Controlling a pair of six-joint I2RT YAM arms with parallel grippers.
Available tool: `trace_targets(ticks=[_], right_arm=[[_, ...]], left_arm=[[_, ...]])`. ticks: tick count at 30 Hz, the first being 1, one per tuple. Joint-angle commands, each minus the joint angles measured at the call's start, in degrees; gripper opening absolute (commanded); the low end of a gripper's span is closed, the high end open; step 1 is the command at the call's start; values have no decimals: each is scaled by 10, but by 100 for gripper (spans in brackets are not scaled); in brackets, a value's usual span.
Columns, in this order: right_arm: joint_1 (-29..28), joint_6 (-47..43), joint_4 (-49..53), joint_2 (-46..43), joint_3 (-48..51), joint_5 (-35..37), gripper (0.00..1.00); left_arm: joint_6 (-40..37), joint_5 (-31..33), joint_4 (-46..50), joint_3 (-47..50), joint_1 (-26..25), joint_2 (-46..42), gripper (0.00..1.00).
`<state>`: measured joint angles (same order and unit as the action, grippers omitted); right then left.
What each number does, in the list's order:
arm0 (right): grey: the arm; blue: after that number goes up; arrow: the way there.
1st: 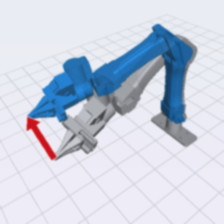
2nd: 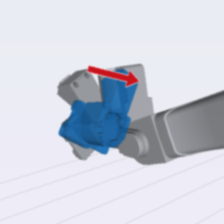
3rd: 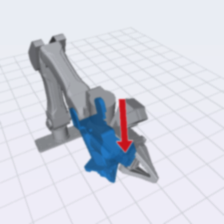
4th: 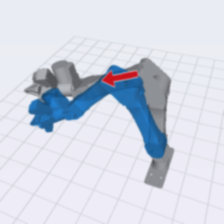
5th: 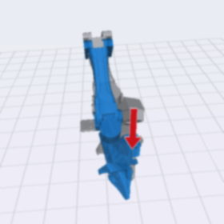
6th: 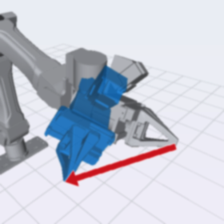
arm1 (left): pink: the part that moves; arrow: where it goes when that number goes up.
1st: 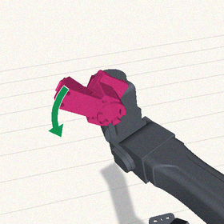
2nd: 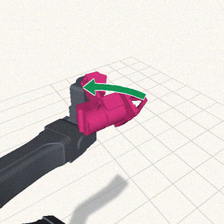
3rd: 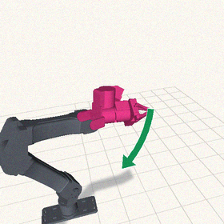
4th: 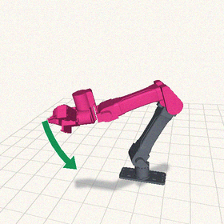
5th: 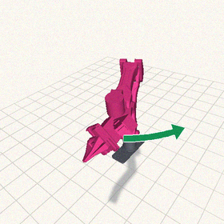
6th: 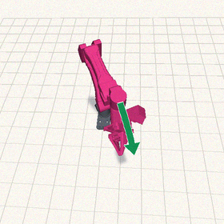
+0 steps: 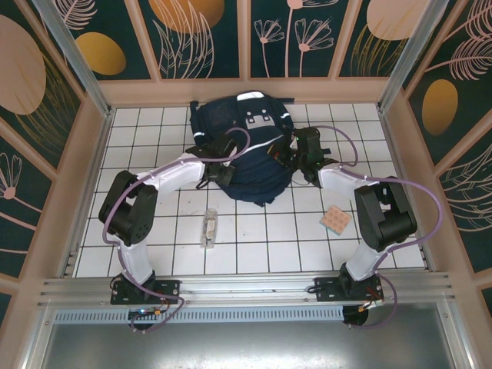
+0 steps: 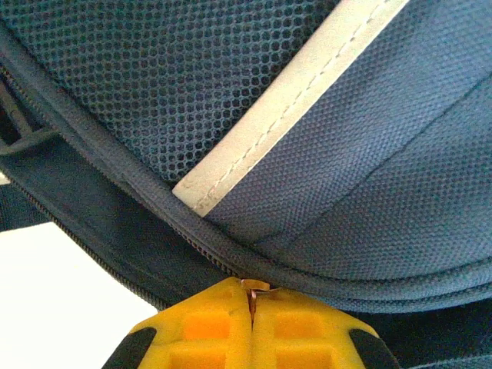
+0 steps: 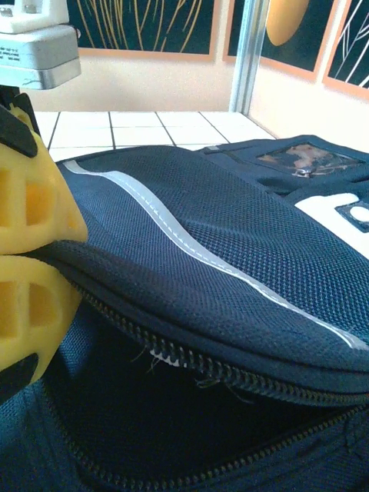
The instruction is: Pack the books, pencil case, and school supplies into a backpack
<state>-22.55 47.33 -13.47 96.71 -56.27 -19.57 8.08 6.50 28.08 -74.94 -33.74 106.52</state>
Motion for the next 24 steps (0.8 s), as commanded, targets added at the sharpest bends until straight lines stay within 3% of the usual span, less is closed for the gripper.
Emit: trace_targets(ticks=[1, 7, 13, 18, 21, 24], right_arm=[[21, -37, 3, 12, -40, 17, 0], [35, -25, -7, 37, -62, 6, 1], [21, 41, -82, 49, -20, -50, 29], [6, 83, -138, 50, 14, -78, 35], [-5, 87, -140, 49, 16, -83, 29], [-7, 77, -127, 45, 16, -78, 2]], left_arm=[[-20, -54, 24, 37, 11, -36, 0], [38, -154, 0, 35, -29, -64, 0], [96, -250, -65, -3, -45, -31, 0], [110, -261, -78, -46, -50, 4, 0], [117, -252, -81, -55, -50, 13, 0], [113, -217, -70, -53, -50, 14, 0]])
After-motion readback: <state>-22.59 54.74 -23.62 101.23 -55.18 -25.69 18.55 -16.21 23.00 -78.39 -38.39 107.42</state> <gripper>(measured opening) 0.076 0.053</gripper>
